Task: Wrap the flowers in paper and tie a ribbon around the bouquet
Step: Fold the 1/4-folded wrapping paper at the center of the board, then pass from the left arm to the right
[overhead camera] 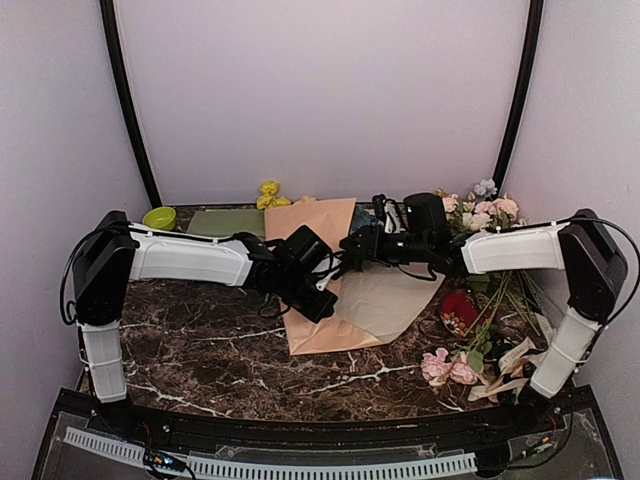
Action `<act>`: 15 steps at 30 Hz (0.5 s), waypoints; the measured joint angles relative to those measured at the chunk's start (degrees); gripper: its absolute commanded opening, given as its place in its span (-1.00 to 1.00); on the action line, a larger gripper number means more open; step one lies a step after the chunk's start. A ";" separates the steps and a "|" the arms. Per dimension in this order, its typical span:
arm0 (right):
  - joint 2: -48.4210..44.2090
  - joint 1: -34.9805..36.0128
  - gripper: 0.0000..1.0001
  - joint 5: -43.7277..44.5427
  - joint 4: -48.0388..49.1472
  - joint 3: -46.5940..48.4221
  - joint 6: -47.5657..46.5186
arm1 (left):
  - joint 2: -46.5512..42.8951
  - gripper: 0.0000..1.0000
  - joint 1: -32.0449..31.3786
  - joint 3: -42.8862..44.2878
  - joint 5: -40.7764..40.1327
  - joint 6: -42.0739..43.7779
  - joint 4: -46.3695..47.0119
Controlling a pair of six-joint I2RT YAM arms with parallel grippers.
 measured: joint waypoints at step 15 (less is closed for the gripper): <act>10.32 -0.61 -0.84 -4.04 -0.31 8.87 0.20 | 0.46 -1.00 -0.09 0.09 -0.13 0.66 0.07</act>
